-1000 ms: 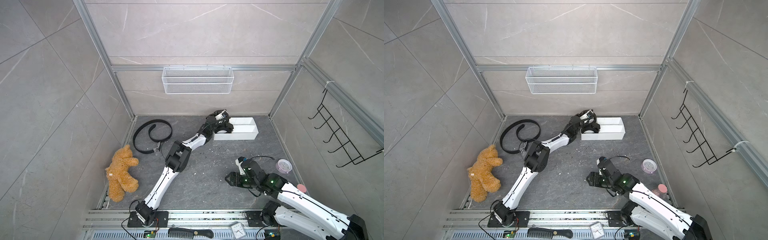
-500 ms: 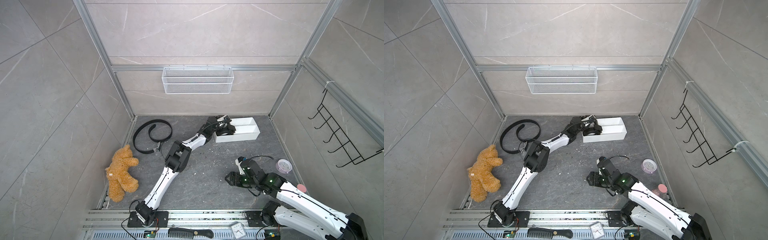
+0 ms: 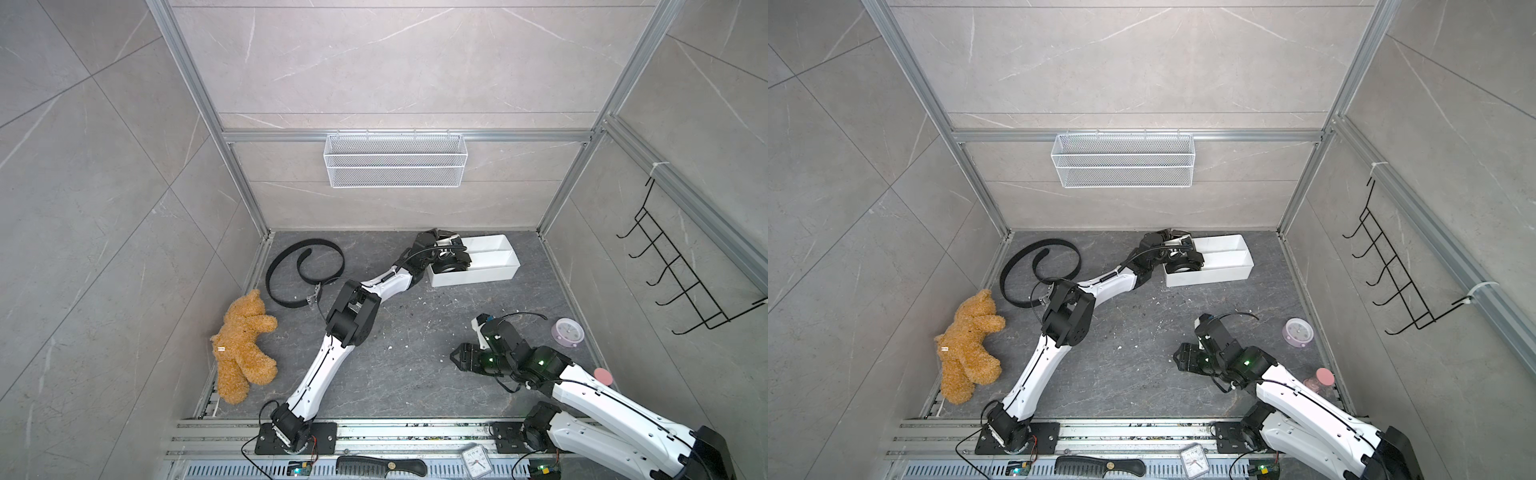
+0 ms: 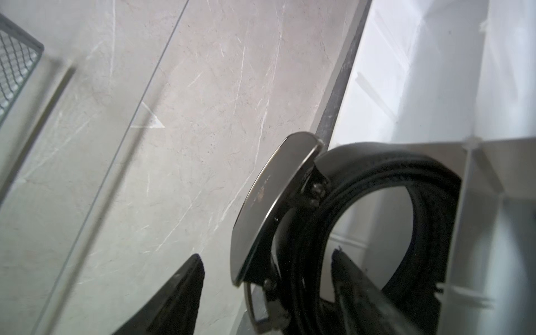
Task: Place the belts into the storage roll
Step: Place the belt in the container.
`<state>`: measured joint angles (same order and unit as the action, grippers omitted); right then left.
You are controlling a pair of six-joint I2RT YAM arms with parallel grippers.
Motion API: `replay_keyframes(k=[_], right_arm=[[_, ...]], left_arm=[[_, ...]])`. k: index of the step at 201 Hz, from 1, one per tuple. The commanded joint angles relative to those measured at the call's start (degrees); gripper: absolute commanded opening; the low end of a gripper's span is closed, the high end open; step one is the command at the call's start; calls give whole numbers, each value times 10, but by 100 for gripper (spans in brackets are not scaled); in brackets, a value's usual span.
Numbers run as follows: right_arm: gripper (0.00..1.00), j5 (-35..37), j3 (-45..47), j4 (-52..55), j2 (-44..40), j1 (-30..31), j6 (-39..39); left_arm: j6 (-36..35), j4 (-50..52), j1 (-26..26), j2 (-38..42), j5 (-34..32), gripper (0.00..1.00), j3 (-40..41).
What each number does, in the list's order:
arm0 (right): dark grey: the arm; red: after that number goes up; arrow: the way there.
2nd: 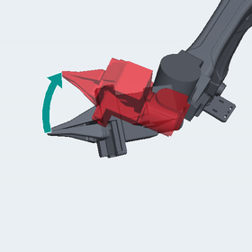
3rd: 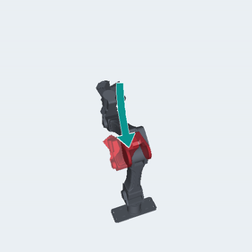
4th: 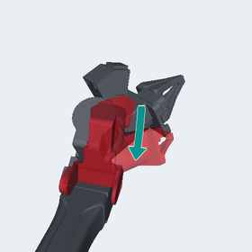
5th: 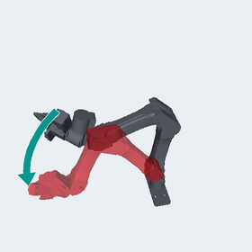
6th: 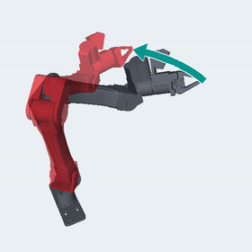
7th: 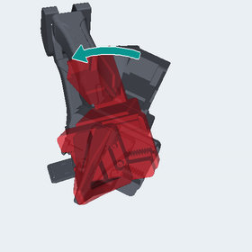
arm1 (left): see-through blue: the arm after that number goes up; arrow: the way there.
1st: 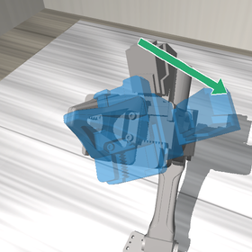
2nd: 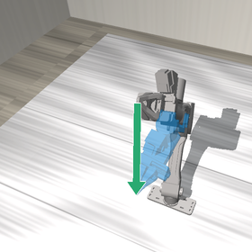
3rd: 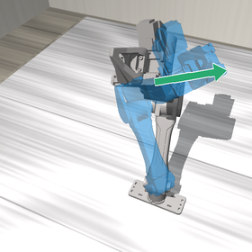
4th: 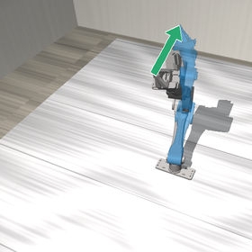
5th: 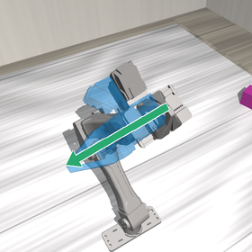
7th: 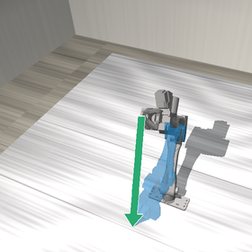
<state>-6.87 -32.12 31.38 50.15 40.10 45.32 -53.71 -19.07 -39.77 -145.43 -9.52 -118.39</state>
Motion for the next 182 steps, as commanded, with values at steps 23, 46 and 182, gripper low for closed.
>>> replay_keyframes(k=[23, 46, 182], right_arm=[[71, 11, 7, -11, -2, -2, 10], [71, 10, 4, -11, -1, -3, 9], [71, 36, -79, -3, 112, -26, -38]], left_arm=[[-29, 36, -2, 73, 2, 88, 41], [-14, 48, -1, 95, -2, 92, 54], [134, -55, 6, 239, -65, 98, 164]])
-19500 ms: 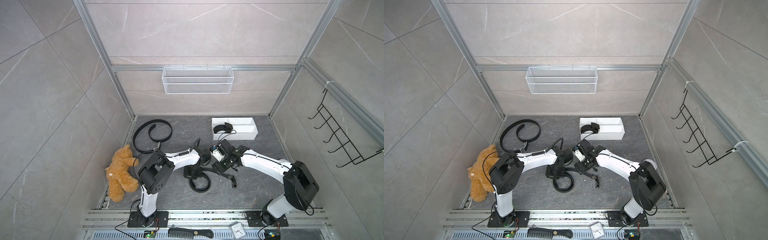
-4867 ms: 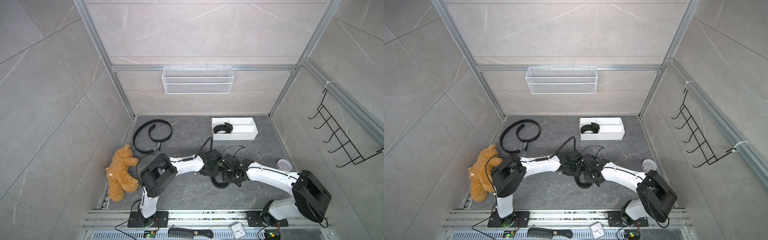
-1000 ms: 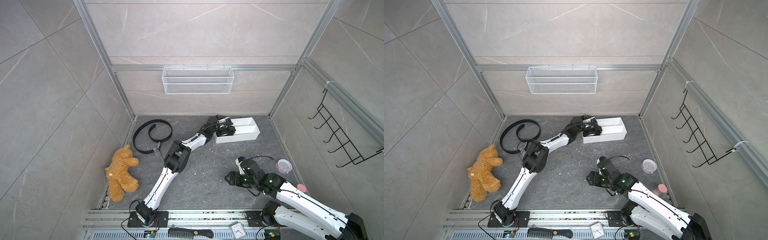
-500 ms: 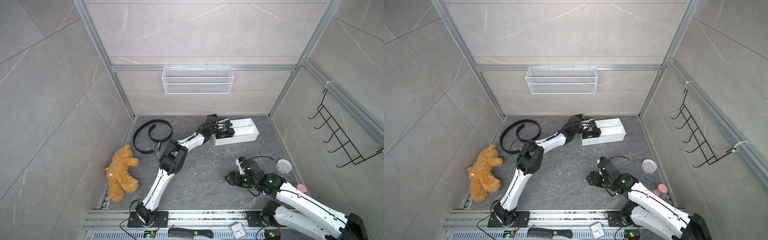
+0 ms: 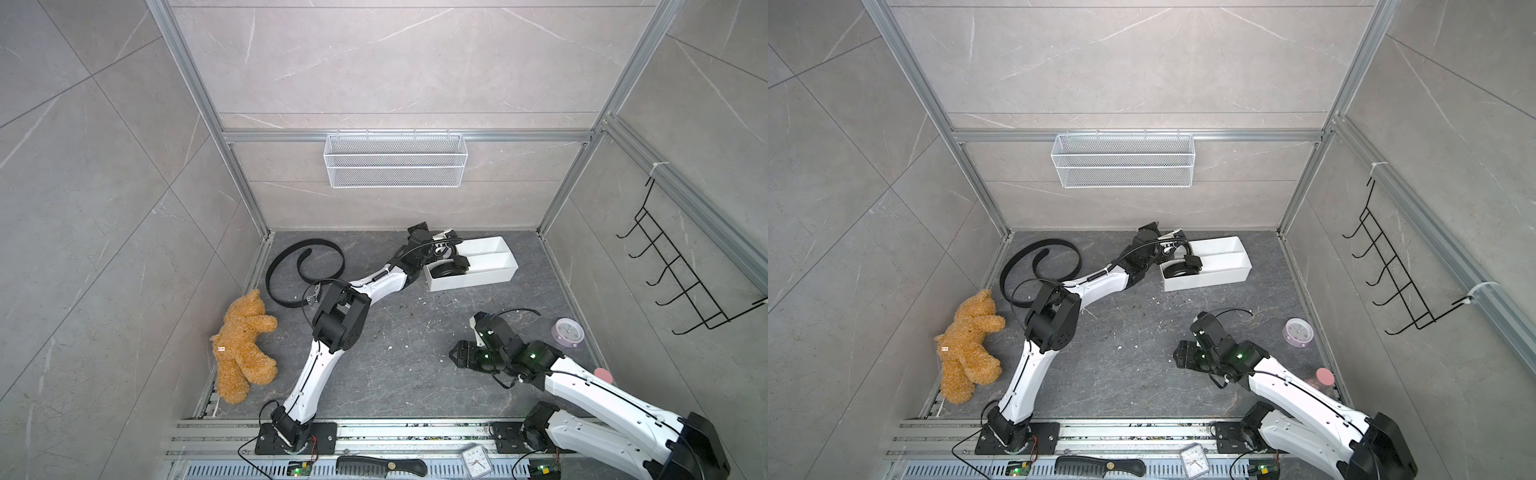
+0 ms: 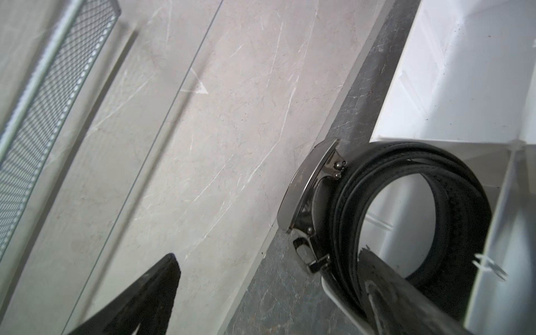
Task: Place the belts into the storage roll
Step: Place the belt in the container, then adjust the container at the center of the board.
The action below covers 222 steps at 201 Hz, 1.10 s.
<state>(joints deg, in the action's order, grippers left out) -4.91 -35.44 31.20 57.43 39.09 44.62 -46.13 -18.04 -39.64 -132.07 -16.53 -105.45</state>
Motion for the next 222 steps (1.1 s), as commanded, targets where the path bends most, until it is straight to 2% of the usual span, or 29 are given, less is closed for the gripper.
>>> replay_keyframes(k=[1, 16, 35, 78, 123, 173, 222], right_arm=[[71, 15, -47, -1, 41, -17, -32], [71, 7, -64, -10, 69, -36, -42], [71, 8, -83, -19, 107, -65, -60], [67, 31, -144, -82, 218, -88, -124], [62, 71, -196, -166, 338, -90, -205], [60, 86, -270, -223, 447, -91, -249], [60, 124, -389, -209, 549, -96, -294]], left_arm=[[59, -65, 5, 108, 8, 98, 39], [75, -53, 5, 138, 43, 98, 78], [102, -34, 4, 168, 41, 98, 110], [197, 1, 3, 277, -34, 97, 214], [318, 107, 4, 387, -122, 97, 322], [447, 224, 4, 496, -161, 97, 412], [480, 269, 5, 552, -181, 97, 455]])
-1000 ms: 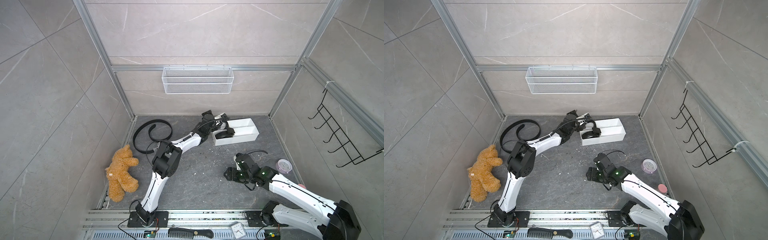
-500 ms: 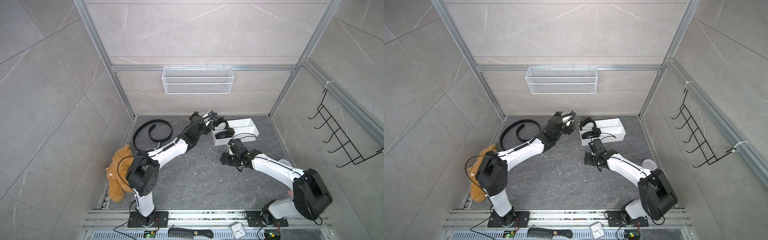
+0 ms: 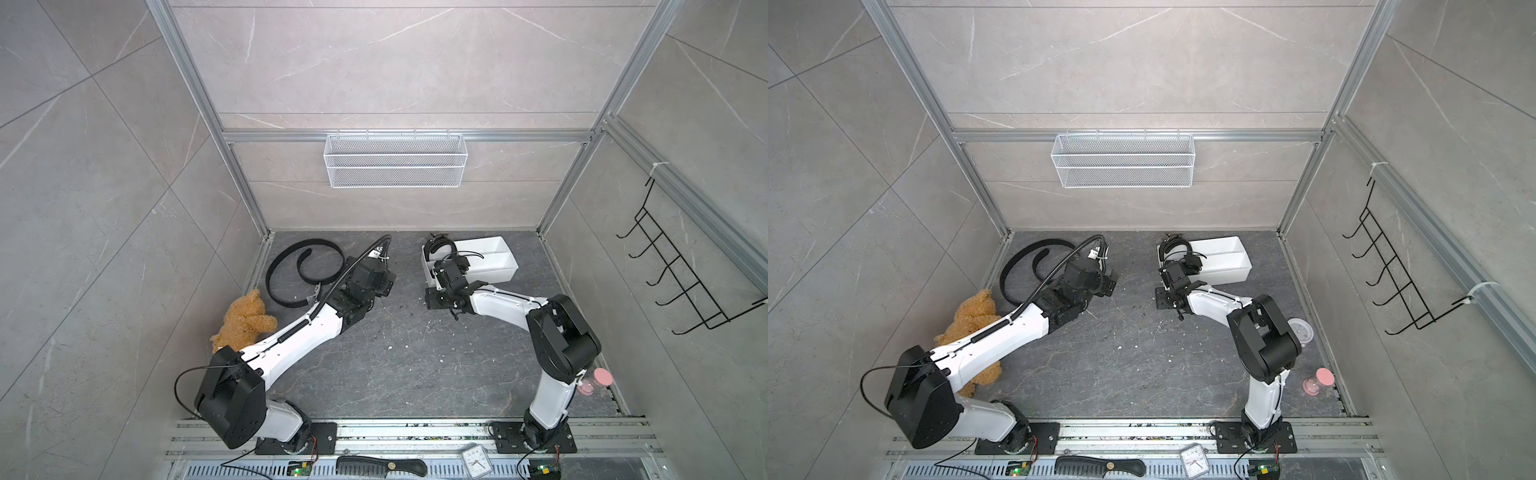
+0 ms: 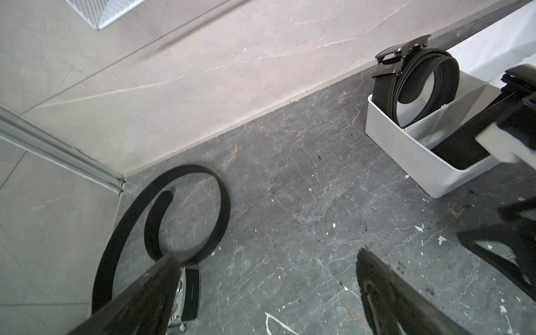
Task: Place the belts into the storage roll
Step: Adjust the container at the center of the board, then move the belt at the center of the board.
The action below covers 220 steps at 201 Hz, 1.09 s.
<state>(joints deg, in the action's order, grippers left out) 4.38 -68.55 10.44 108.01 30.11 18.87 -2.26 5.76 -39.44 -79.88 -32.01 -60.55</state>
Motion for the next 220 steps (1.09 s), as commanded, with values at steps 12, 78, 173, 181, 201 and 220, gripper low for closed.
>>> replay_keyframes(k=[12, 78, 173, 181, 201, 220], right_arm=[[60, 41, -93, 10, 65, -10, -43], [65, 32, -288, 95, 190, -25, -86], [67, -58, -240, 154, 80, -10, -88], [67, -59, -221, 169, 56, -4, -79], [68, -70, -166, 192, -6, 11, -52], [70, -82, -120, 210, -61, 33, -22]], left_arm=[[42, 39, 3, 36, -31, 97, 8], [58, 49, 3, 27, -42, 98, 12], [158, 187, 94, -57, -24, 96, -62], [161, 208, 105, -76, -23, 96, -82], [161, 249, 136, -135, -15, 96, -134], [146, 257, 162, -196, 13, 95, -184]])
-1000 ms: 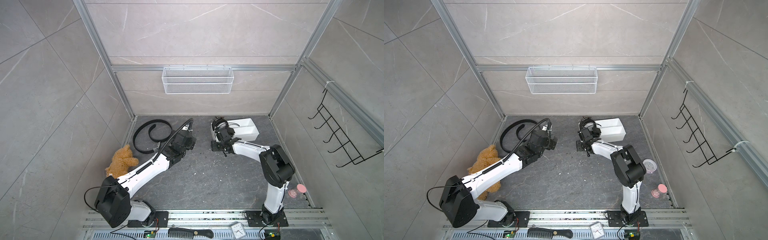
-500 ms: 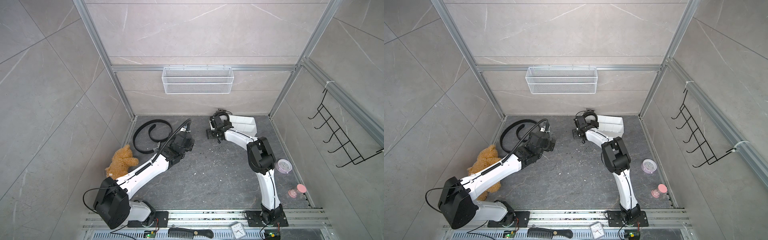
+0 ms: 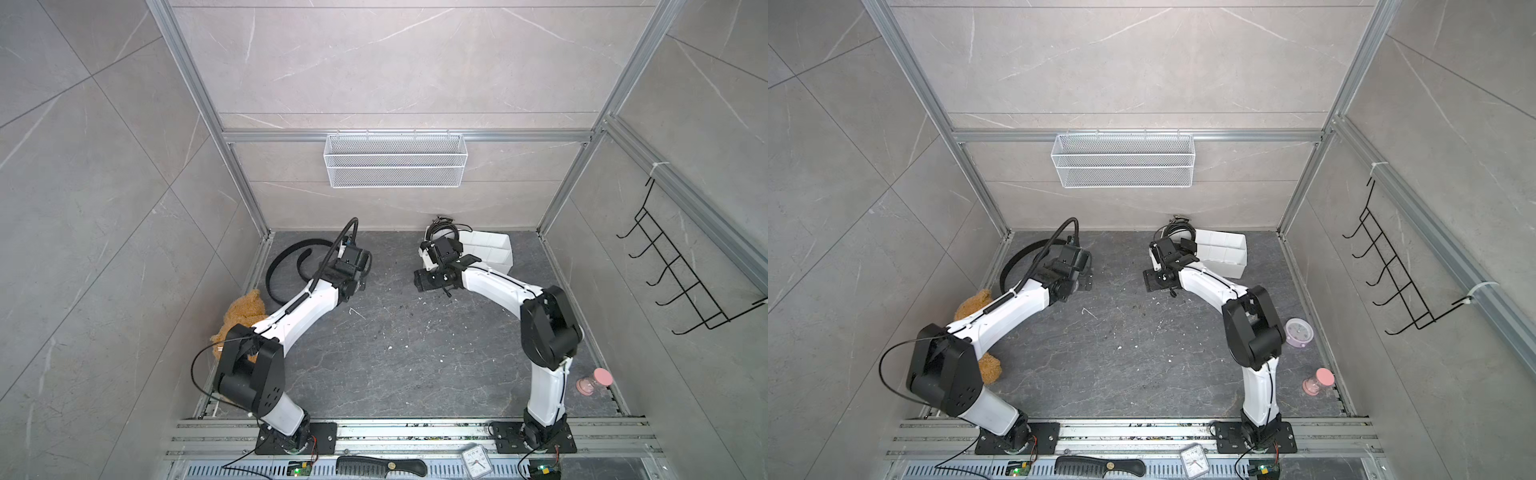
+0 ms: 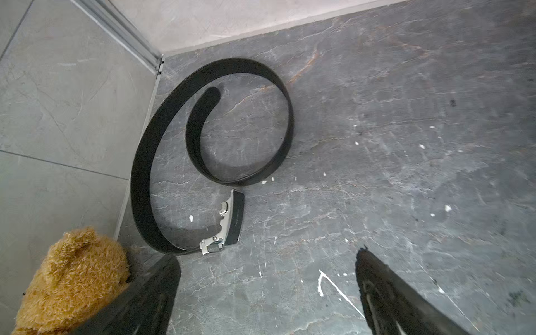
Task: Place the belts into the storage roll
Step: Move the belt at the center of the board.
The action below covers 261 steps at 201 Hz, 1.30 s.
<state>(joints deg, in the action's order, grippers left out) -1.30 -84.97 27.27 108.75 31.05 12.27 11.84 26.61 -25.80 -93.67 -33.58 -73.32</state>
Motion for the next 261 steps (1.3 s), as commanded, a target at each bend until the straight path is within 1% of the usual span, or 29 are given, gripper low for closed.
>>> replay_keyframes(k=[1, 15, 34, 43, 52, 66, 77, 93, 106, 123, 141, 155, 170, 178, 199, 224, 261], right_arm=[[70, -26, 48, 43, -71, 25, 46], [70, -26, 76, 56, -109, 46, 67], [71, -21, 110, 76, -157, 69, 96], [71, -16, 129, 82, -181, 79, 111], [71, -11, 149, 83, -208, 88, 123], [71, -3, 180, 91, -241, 95, 140], [71, 1, 199, 94, -262, 98, 148], [71, 6, 216, 99, -283, 99, 155], [71, 11, 215, 109, -288, 100, 154], [71, 21, 208, 119, -295, 100, 152], [71, 23, 202, 119, -301, 100, 154], [71, 23, 195, 123, -299, 101, 154], [71, 26, 194, 125, -302, 102, 157], [71, 26, 198, 123, -307, 102, 159], [71, 24, 205, 119, -315, 103, 165], [71, 26, 212, 119, -324, 106, 173], [71, 22, 225, 113, -329, 108, 186]], left_arm=[[4, 48, 27, -62, 29, 95, -60], [-8, 55, 43, -118, 39, 95, -108], [11, 120, 75, -197, 61, 94, -199], [22, 151, 86, -221, 62, 92, -230], [36, 176, 91, -229, 53, 91, -246], [56, 176, 99, -213, 51, 92, -228], [73, 170, 113, -197, 63, 91, -206], [104, 189, 142, -194, 120, 90, -187], [121, 190, 160, -188, 144, 89, -157], [130, 172, 170, -172, 168, 89, -117], [132, 183, 173, -176, 205, 89, -108], [136, 198, 173, -178, 203, 88, -101], [138, 185, 179, -168, 197, 88, -77], [138, 181, 186, -166, 206, 88, -73], [132, 164, 201, -156, 227, 88, -70], [97, 152, 200, -135, 244, 89, -82], [36, 189, 204, -143, 217, 94, -116]])
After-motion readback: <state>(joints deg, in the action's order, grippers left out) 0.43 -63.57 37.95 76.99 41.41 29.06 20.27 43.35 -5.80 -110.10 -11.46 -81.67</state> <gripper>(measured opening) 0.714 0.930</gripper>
